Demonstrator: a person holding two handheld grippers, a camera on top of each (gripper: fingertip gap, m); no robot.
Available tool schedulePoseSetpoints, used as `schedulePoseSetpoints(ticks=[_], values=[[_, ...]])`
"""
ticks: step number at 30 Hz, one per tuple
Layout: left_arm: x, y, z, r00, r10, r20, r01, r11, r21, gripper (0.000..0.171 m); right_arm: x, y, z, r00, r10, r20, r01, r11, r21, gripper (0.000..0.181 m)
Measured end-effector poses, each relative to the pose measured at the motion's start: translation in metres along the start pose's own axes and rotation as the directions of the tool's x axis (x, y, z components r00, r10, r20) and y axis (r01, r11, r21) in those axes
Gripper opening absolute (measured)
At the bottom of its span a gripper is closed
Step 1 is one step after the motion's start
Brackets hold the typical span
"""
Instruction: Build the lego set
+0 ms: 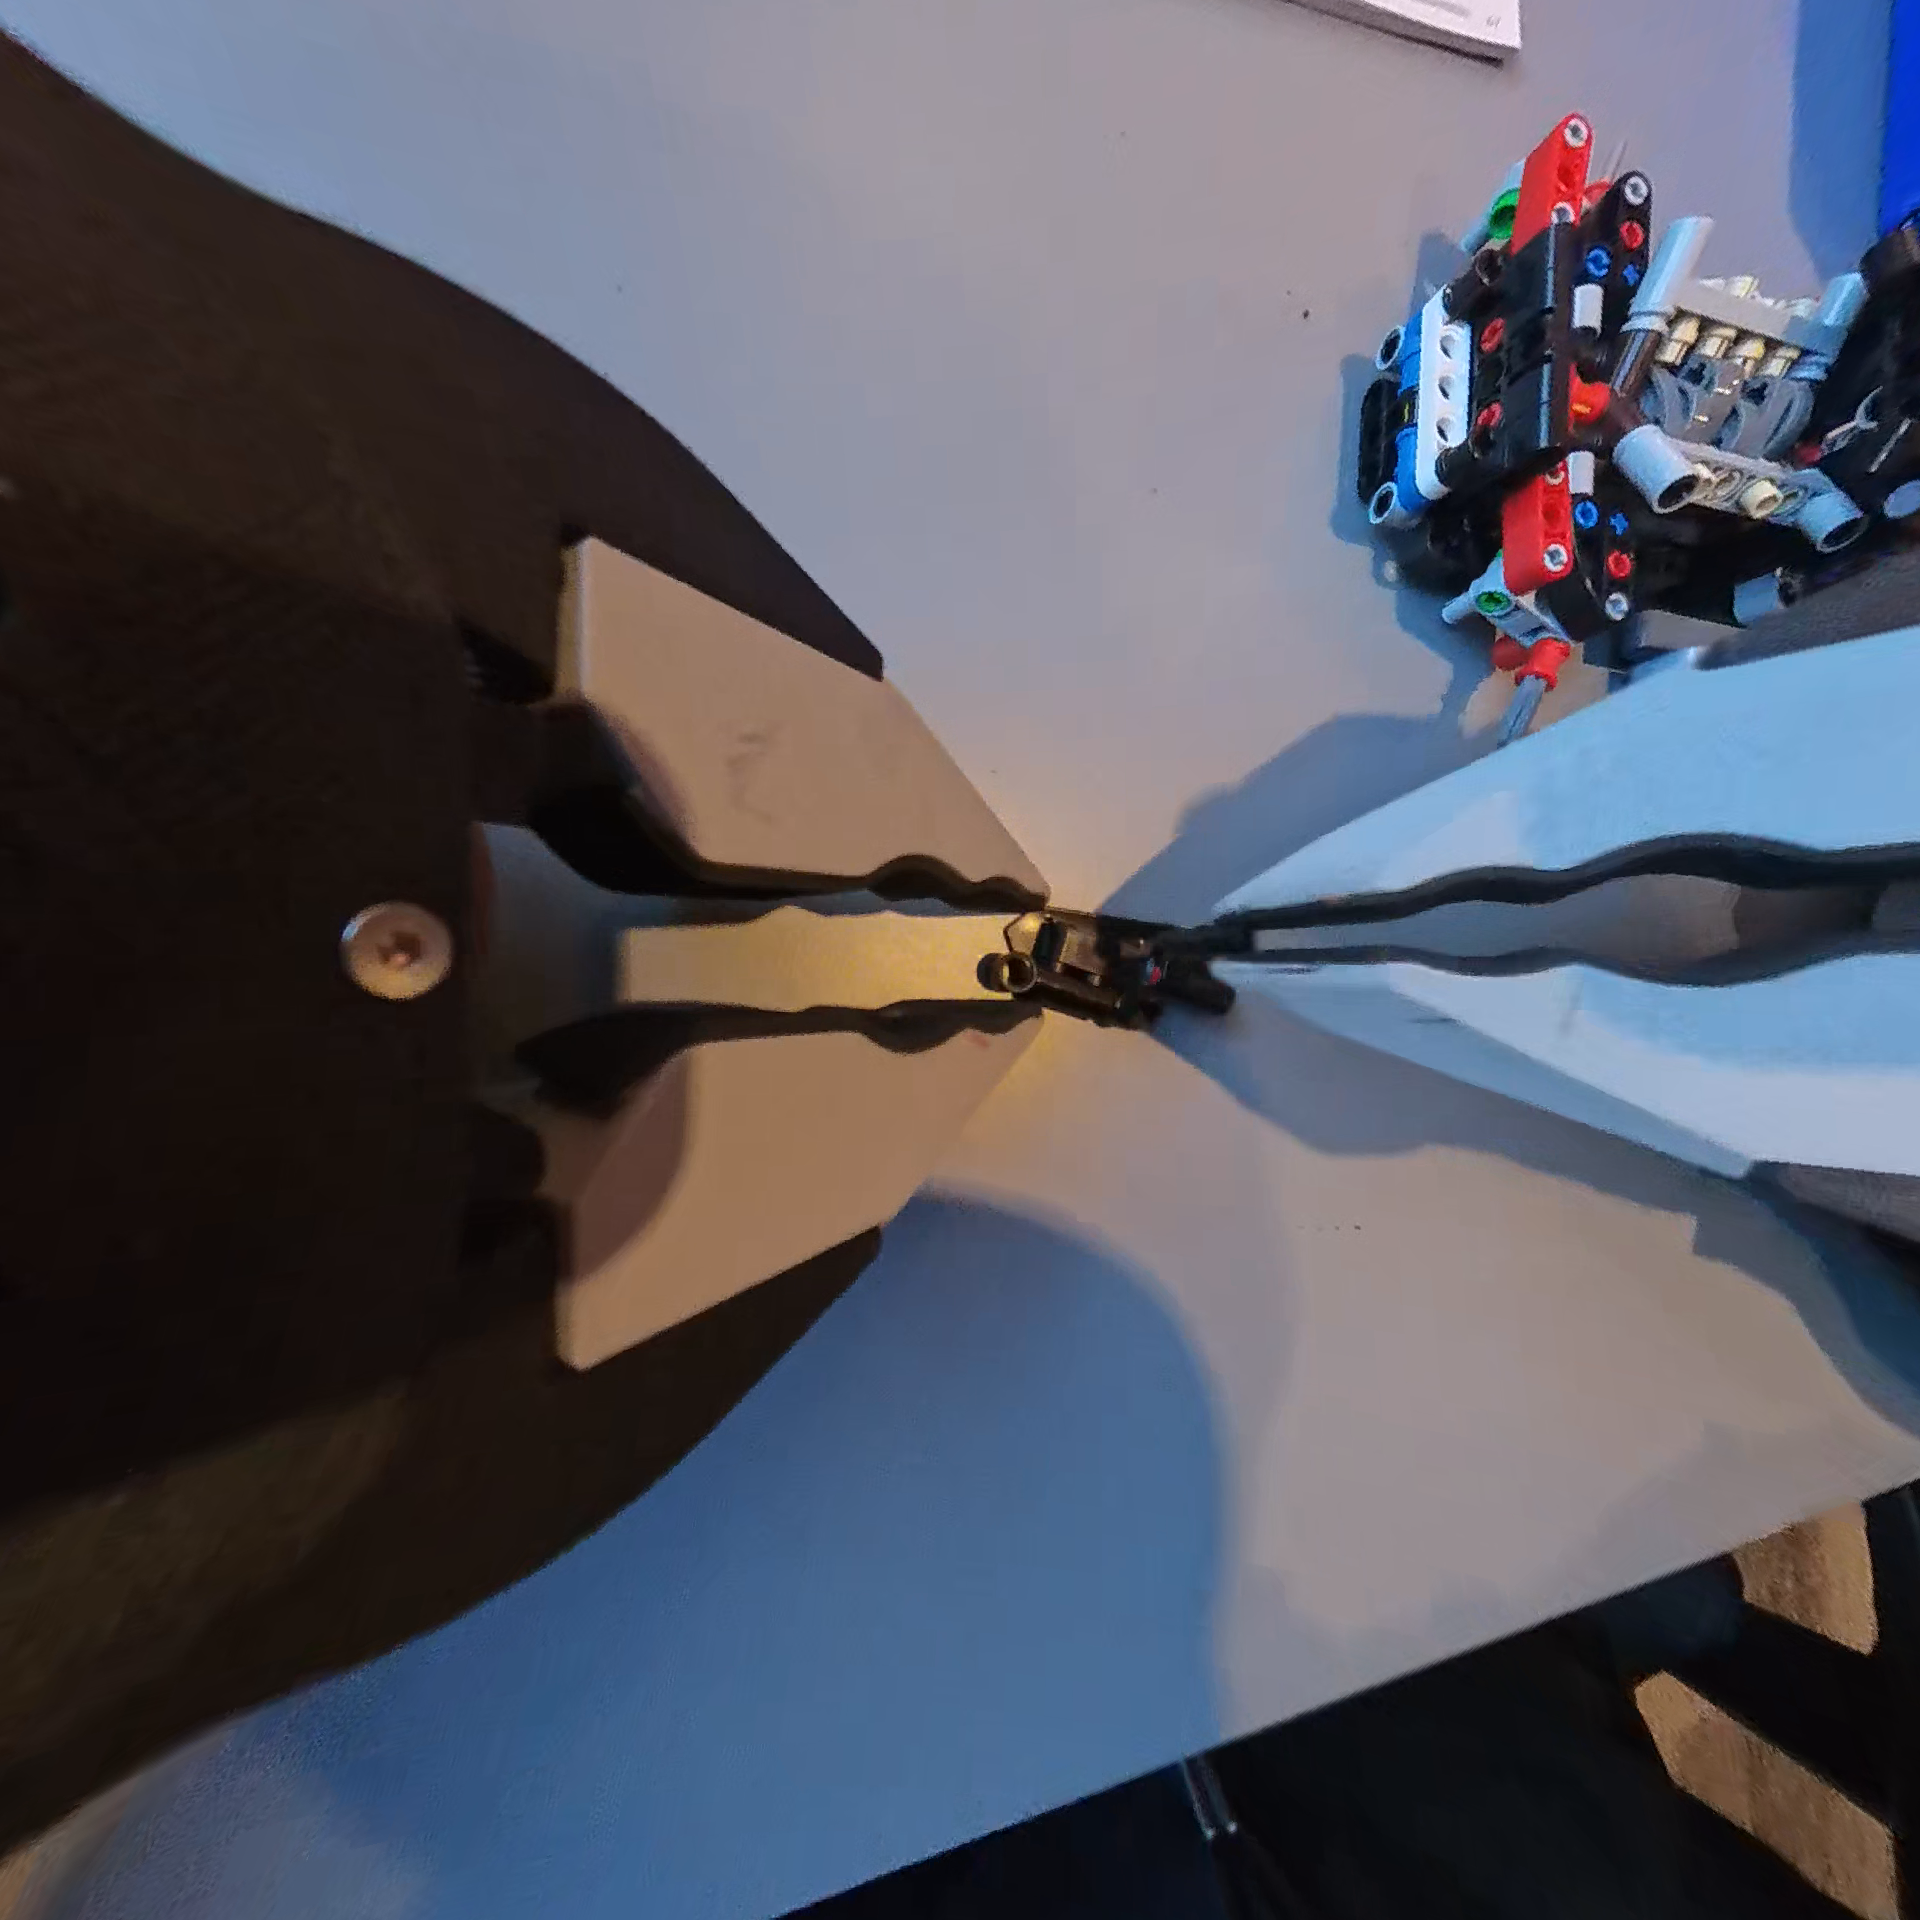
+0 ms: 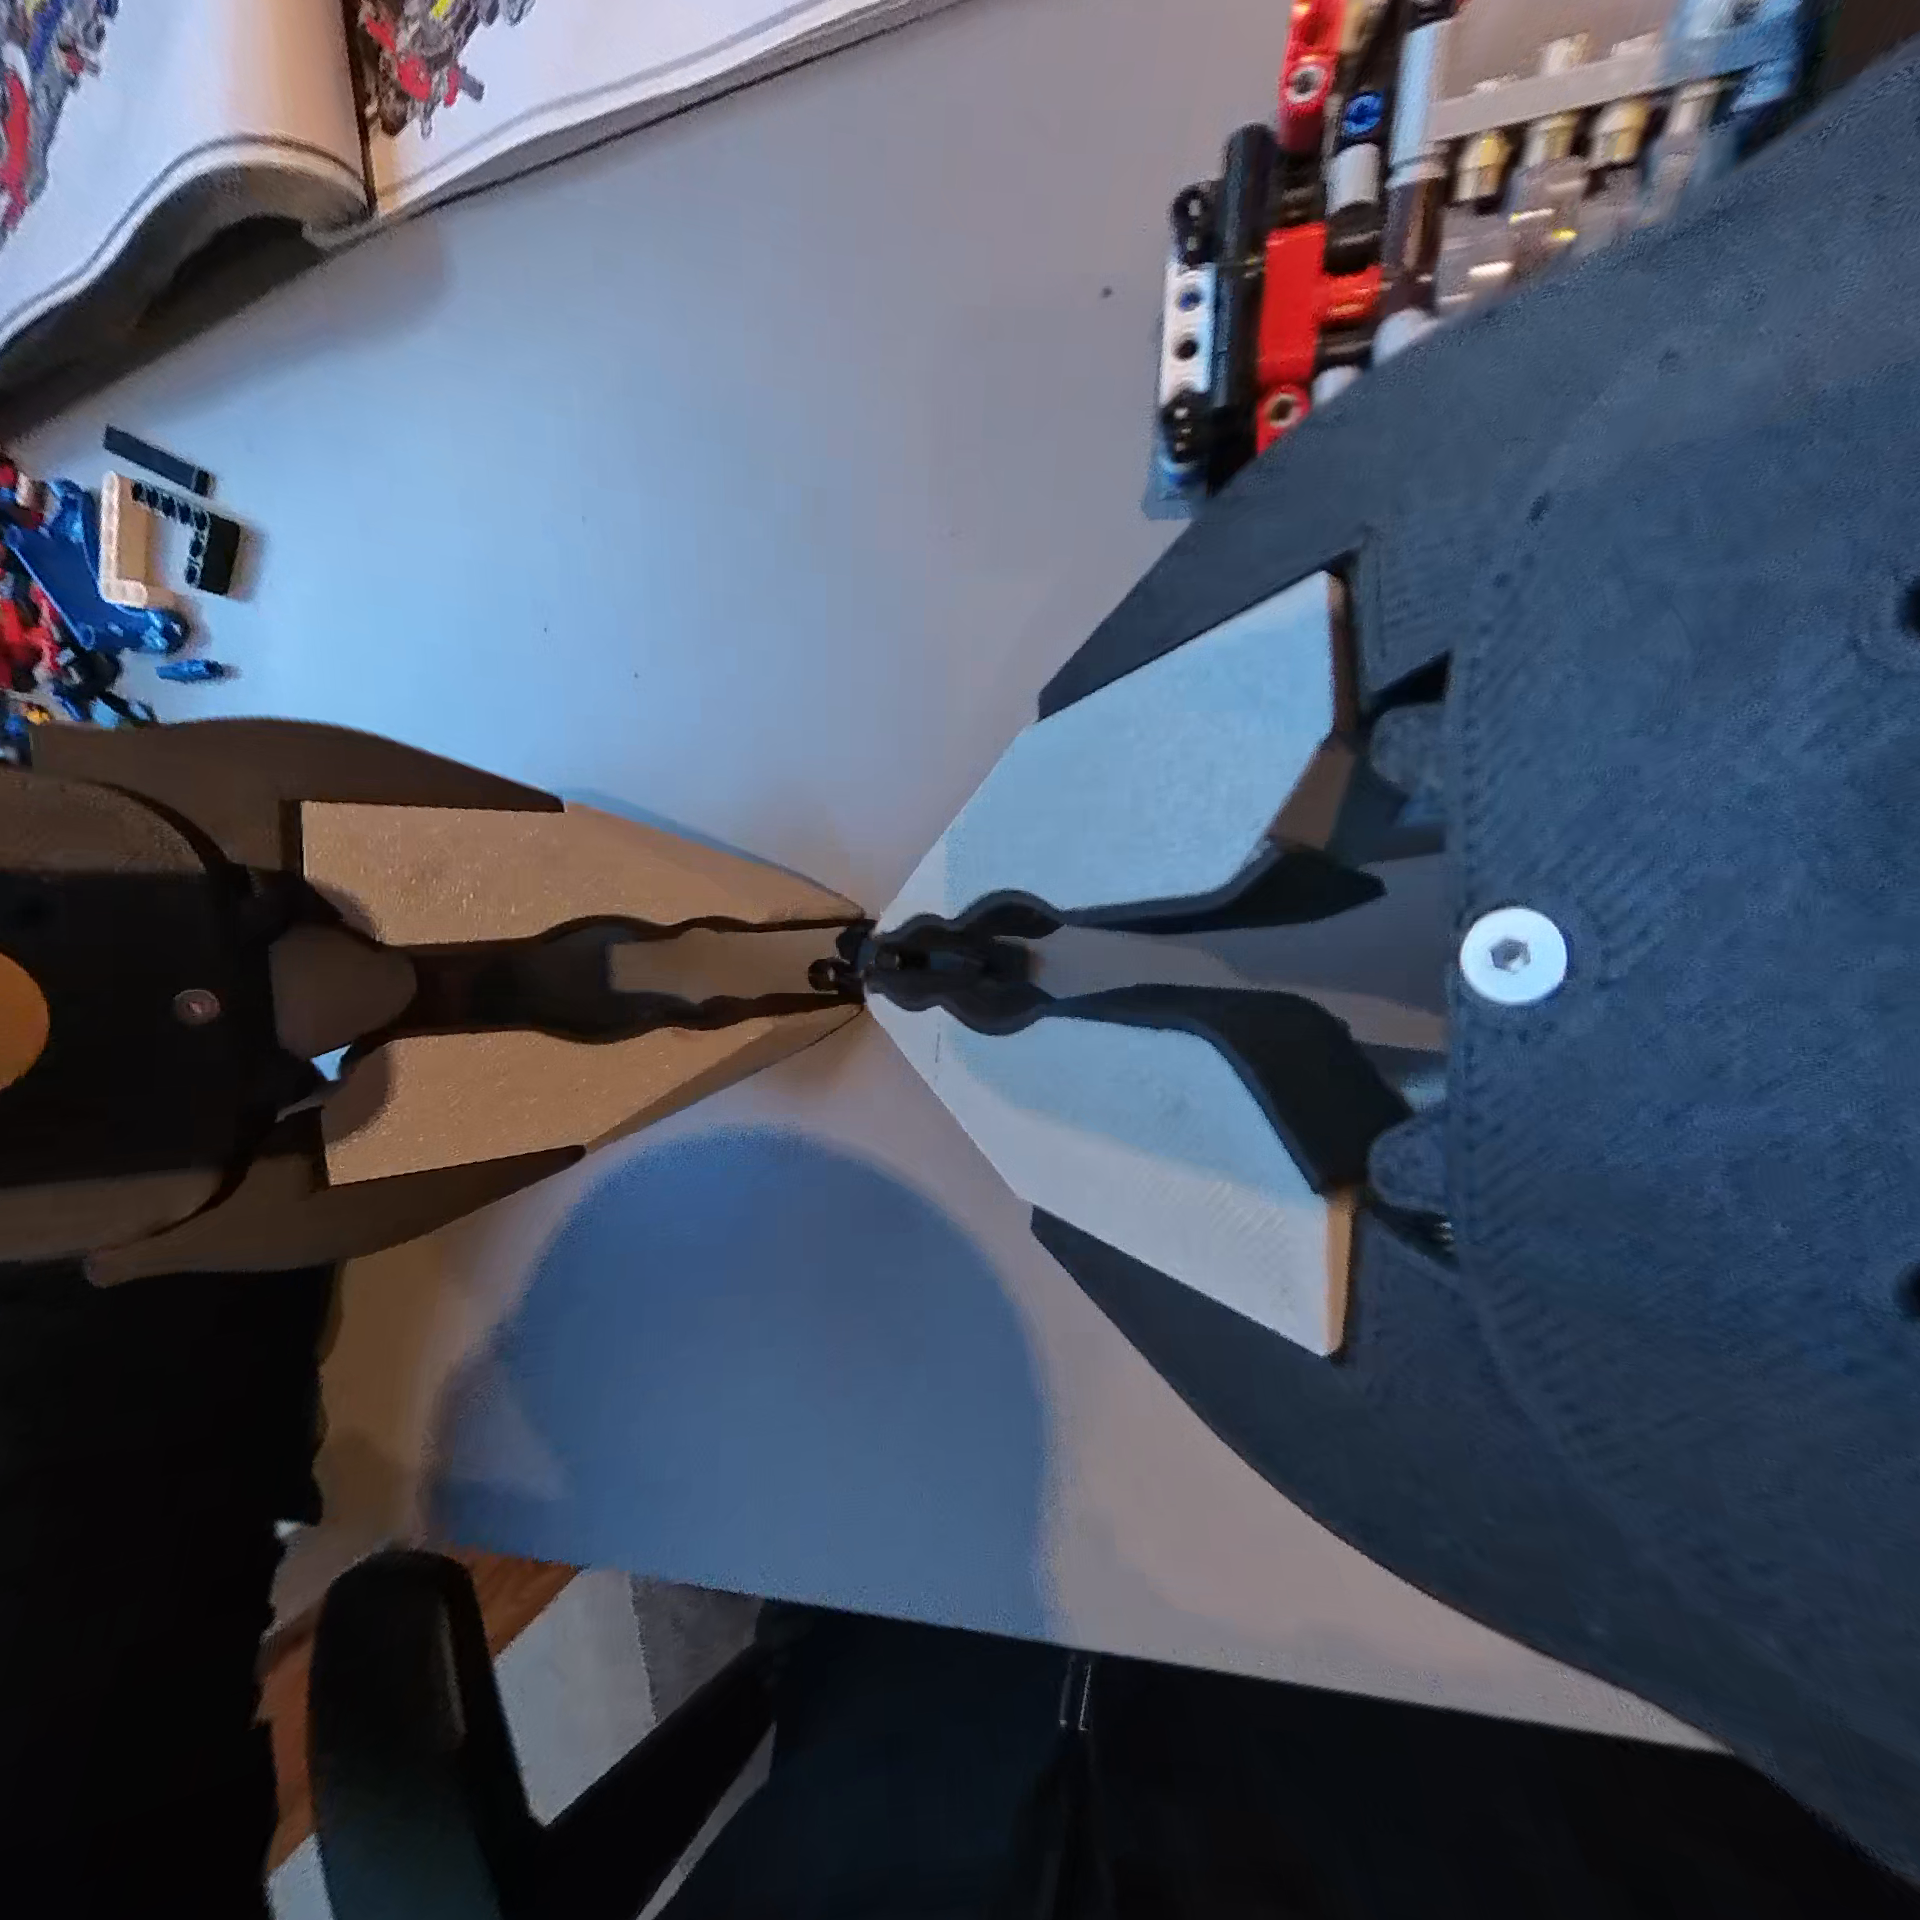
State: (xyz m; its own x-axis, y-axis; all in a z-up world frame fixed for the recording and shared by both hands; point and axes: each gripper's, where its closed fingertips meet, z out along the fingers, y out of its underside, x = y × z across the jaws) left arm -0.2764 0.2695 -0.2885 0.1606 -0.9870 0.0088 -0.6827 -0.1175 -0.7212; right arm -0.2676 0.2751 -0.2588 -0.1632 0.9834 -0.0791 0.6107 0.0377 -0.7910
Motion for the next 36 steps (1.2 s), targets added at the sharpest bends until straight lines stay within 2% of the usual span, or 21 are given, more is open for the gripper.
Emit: schedulePoseSetpoints(ticks=[7,17,20,21,22,26,30,36], values=[[0.003,0.000,-0.001,0.995,0.084,0.046,-0.084,0.996,0.003,0.006,-0.005,-0.002,0.026,0.991,-0.126,0.034,0.129,0.986,-0.109,0.000],[0.001,0.000,-0.001,0.996,0.080,0.050,-0.080,0.997,0.005,0.006,-0.004,0.003,0.025,0.983,-0.184,0.022,0.185,0.970,-0.155,0.000],[0.002,-0.001,0.000,0.996,-0.034,0.078,0.033,0.999,0.008,0.005,-0.001,0.009,0.020,0.980,-0.197,0.000,0.194,0.963,-0.186,0.000],[0.005,-0.002,0.000,0.994,-0.078,0.075,0.077,0.997,0.014,0.012,0.000,0.009,0.019,0.980,-0.198,-0.006,0.193,0.963,-0.187,0.000],[0.010,-0.003,0.001,0.992,-0.102,0.076,0.101,0.995,0.018,0.020,0.001,0.009,0.017,0.981,-0.193,-0.013,0.187,0.965,-0.185,0.000],[0.030,-0.002,0.001,0.987,-0.142,0.072,0.142,0.990,0.009,0.021,0.001,0.008,0.006,0.985,-0.166,-0.035,0.158,0.974,-0.162,0.000],[0.022,0.005,-0.007,0.979,-0.141,0.149,0.141,0.990,0.015,0.022,-0.006,0.010,-0.009,0.992,-0.116,-0.052,0.109,0.985,-0.133,0.000],[0.019,-0.004,0.004,0.992,-0.100,0.074,0.103,0.994,-0.028,0.032,-0.031,0.024,-0.024,1.000,-0.013,-0.022,0.011,0.994,-0.105,0.000]])
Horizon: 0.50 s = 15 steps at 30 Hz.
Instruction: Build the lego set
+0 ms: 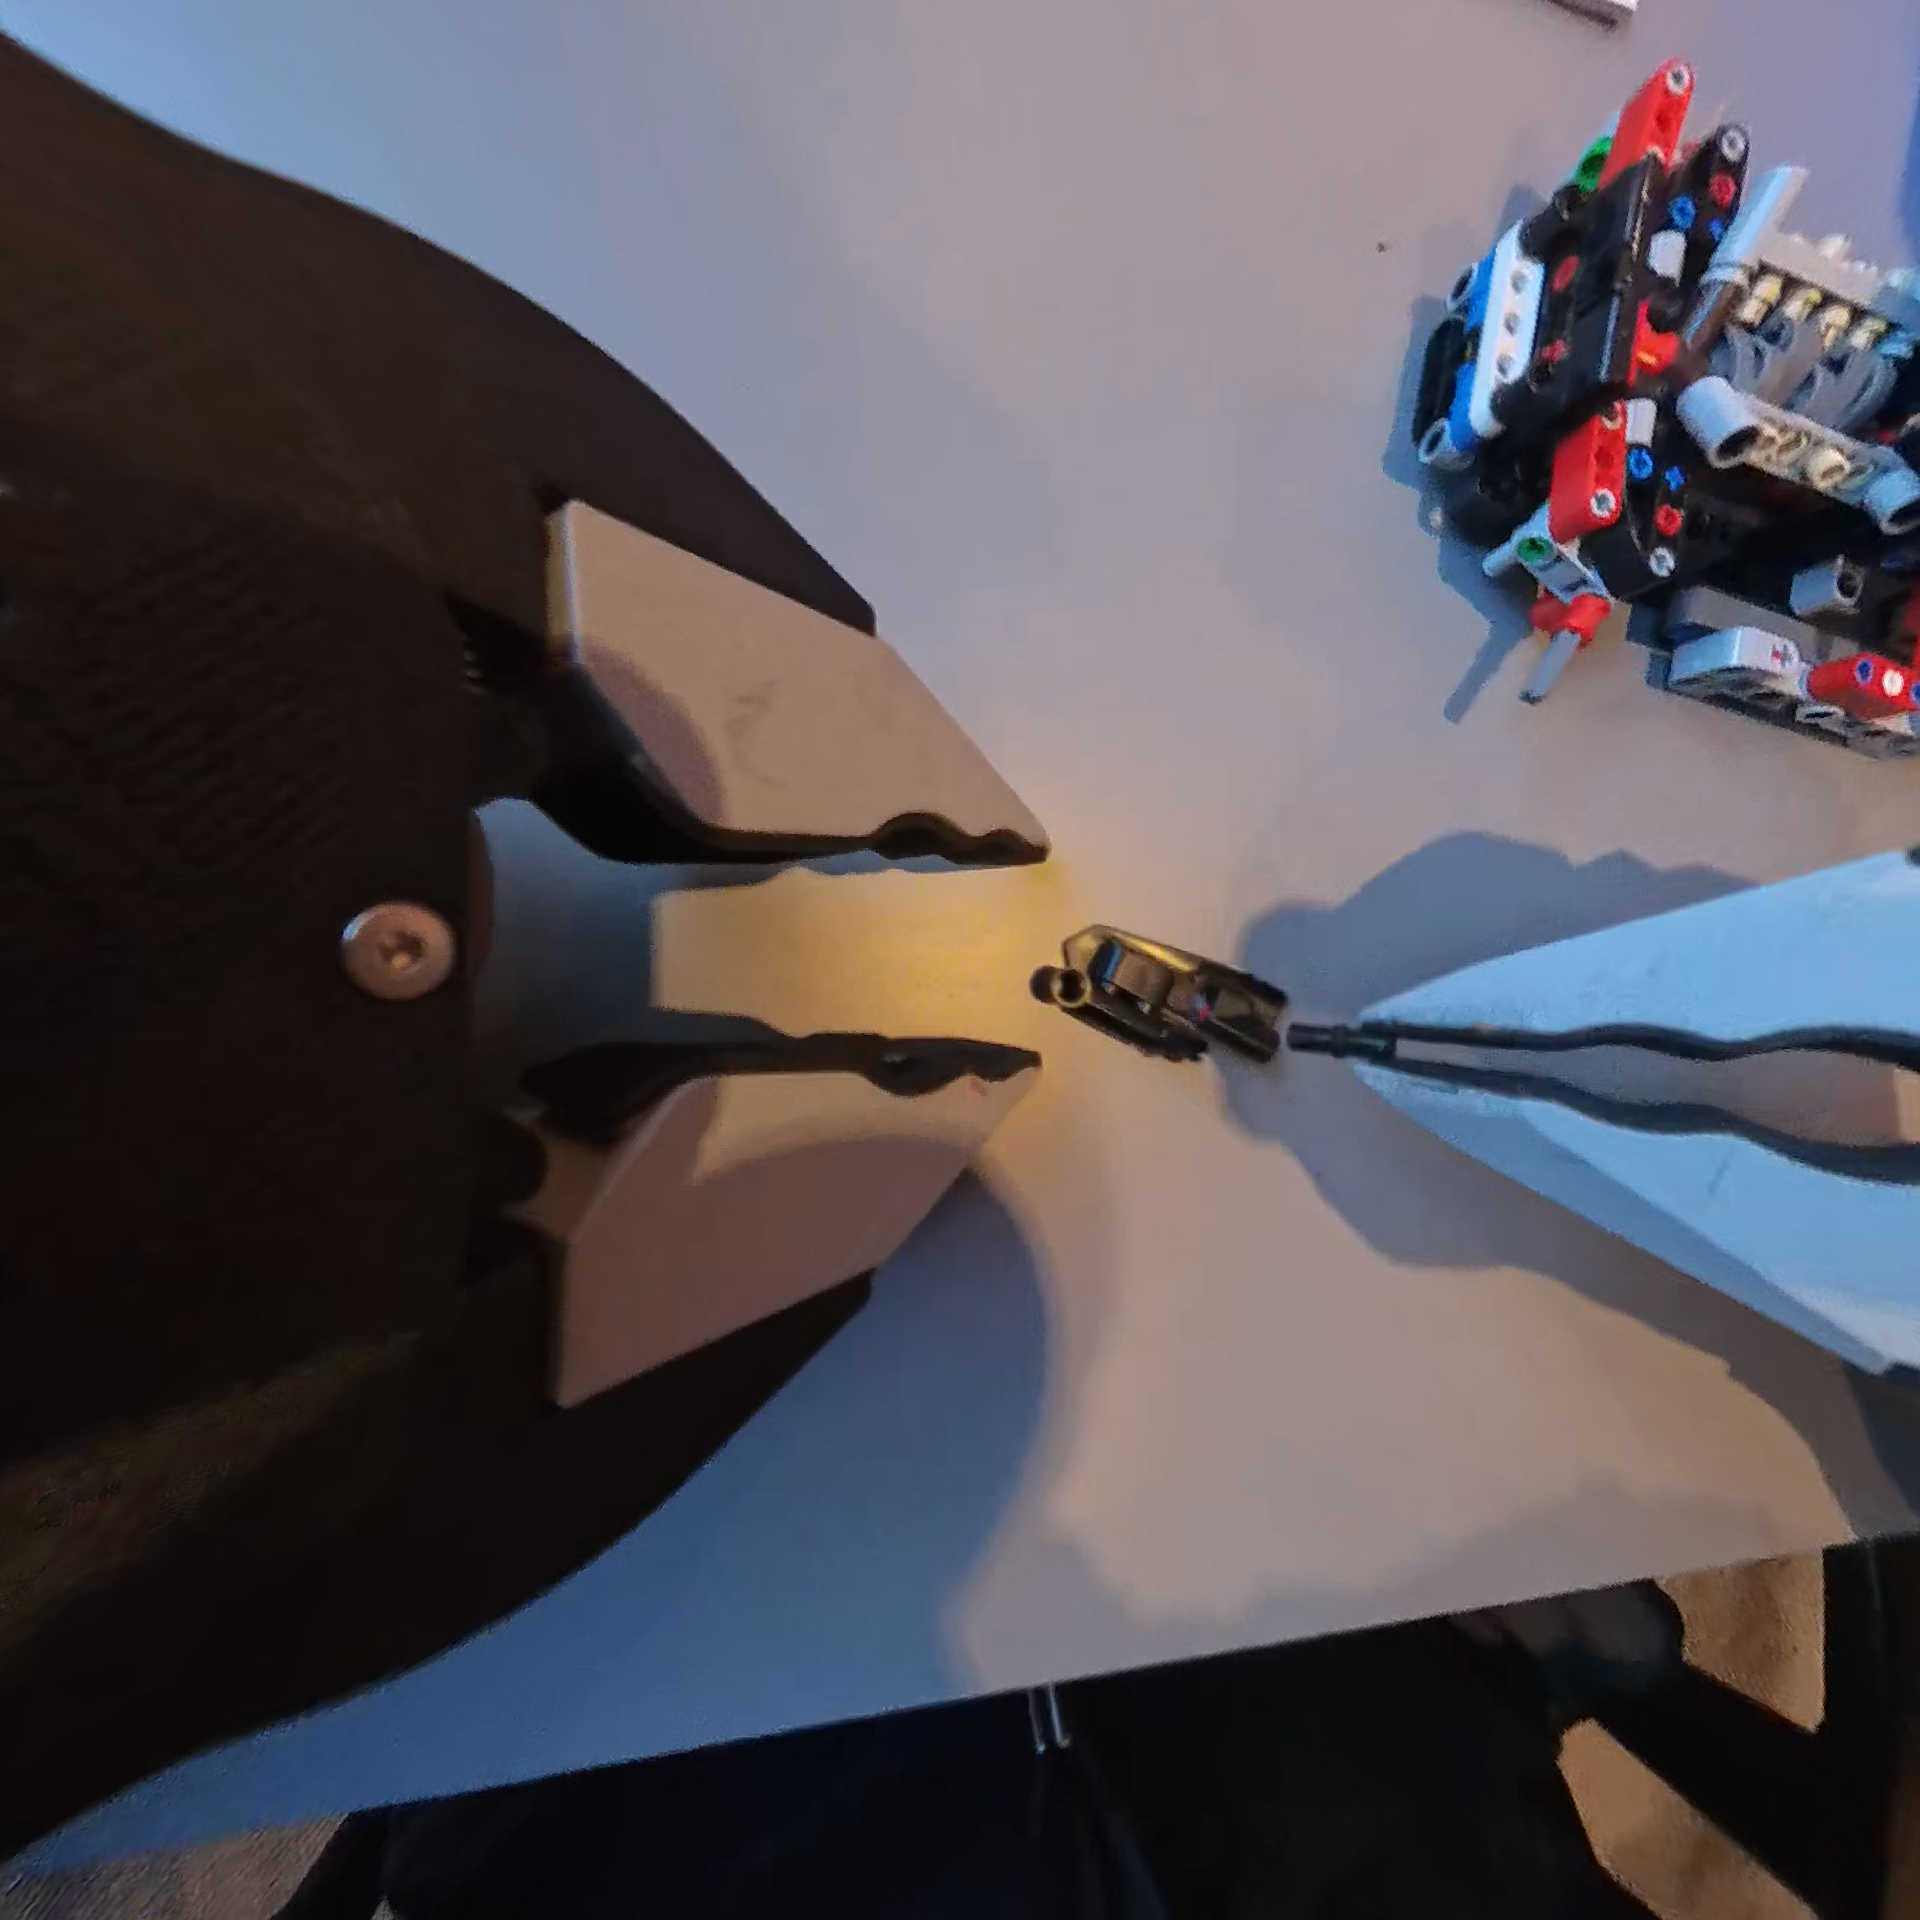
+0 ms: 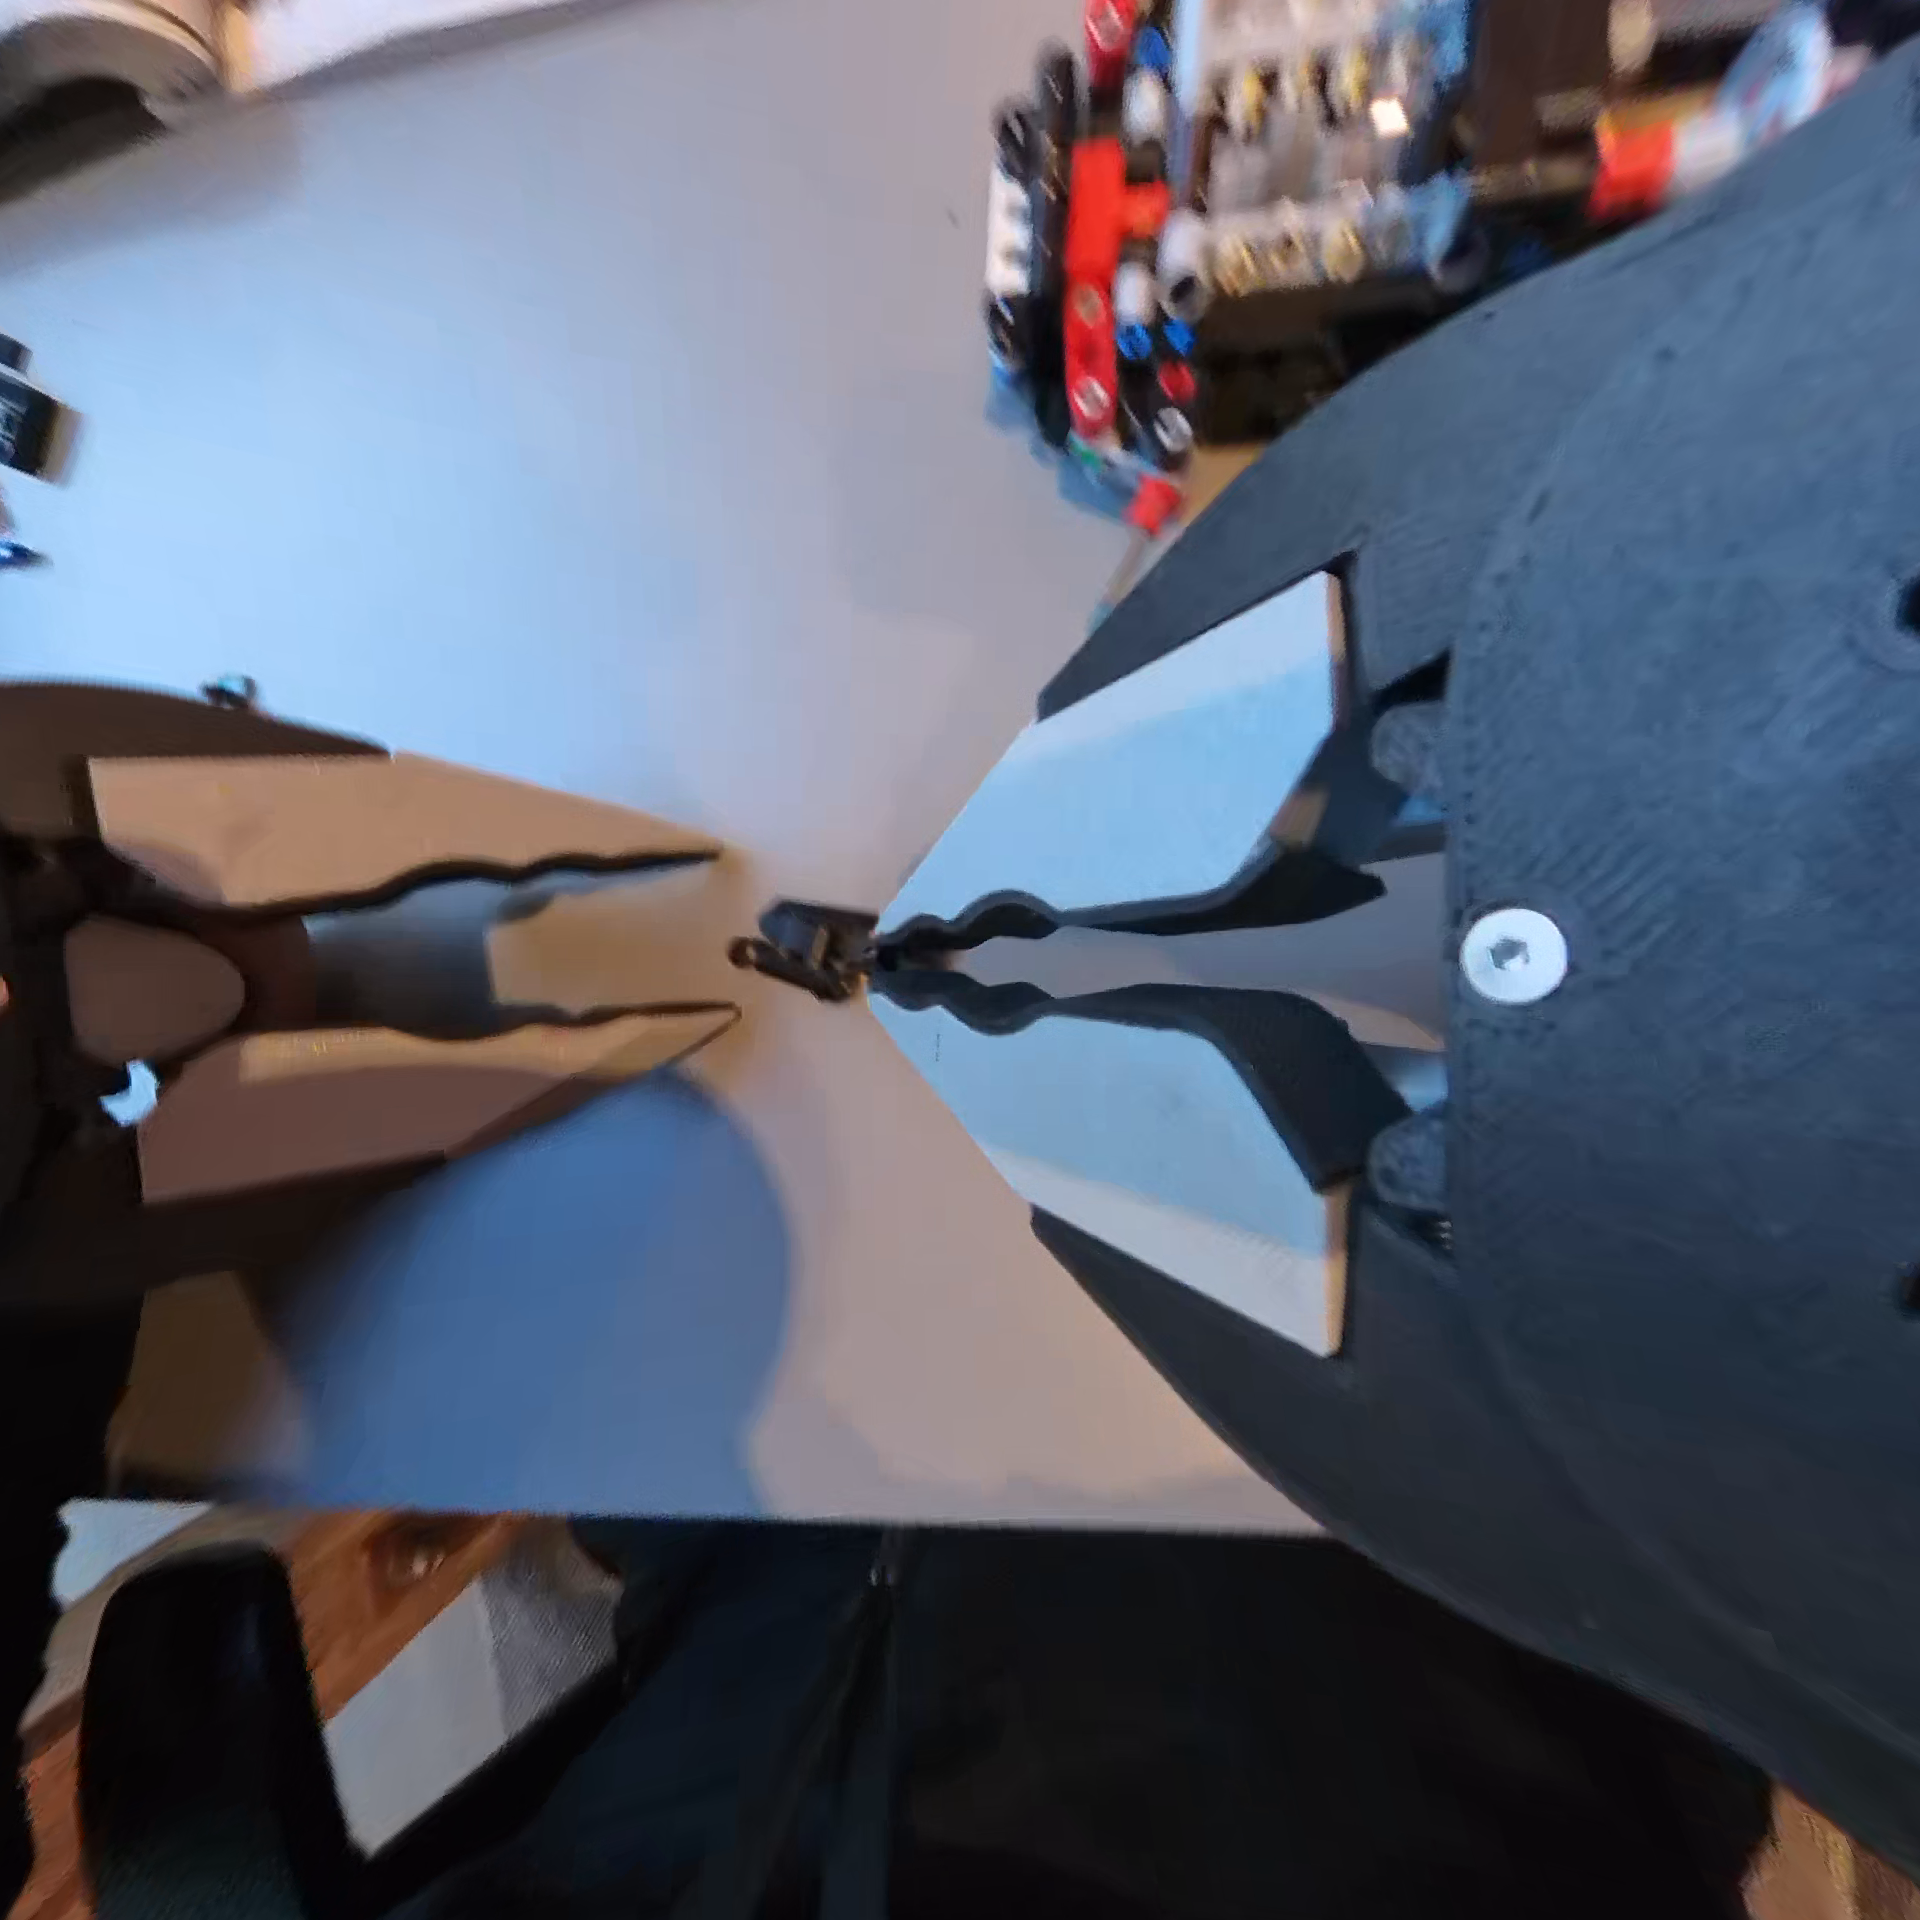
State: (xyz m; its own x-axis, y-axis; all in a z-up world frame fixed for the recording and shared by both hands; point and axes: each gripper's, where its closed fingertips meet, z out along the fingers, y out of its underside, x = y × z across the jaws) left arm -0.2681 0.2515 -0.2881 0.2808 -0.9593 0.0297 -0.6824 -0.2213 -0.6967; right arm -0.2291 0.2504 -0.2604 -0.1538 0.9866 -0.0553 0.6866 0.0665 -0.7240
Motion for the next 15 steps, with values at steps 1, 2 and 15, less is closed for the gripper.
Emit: schedulePoseSetpoints(ticks=[1,2,15], values=[[0.001,-0.002,0.001,1.000,-0.005,-0.014,0.005,1.000,-0.004,0.033,-0.003,0.004,-0.001,1.000,0.014,0.005,-0.014,1.000,-0.003,0.000],[0.002,-0.002,0.002,1.000,-0.009,-0.015,0.009,1.000,-0.012,0.033,-0.005,0.008,-0.001,1.000,0.025,0.009,-0.025,1.000,-0.011,0.000],[0.050,-0.010,0.009,0.994,-0.083,-0.070,0.081,0.996,-0.037,0.027,0.018,0.014,0.012,0.998,-0.003,-0.055,0.001,0.999,-0.036,0.000]])
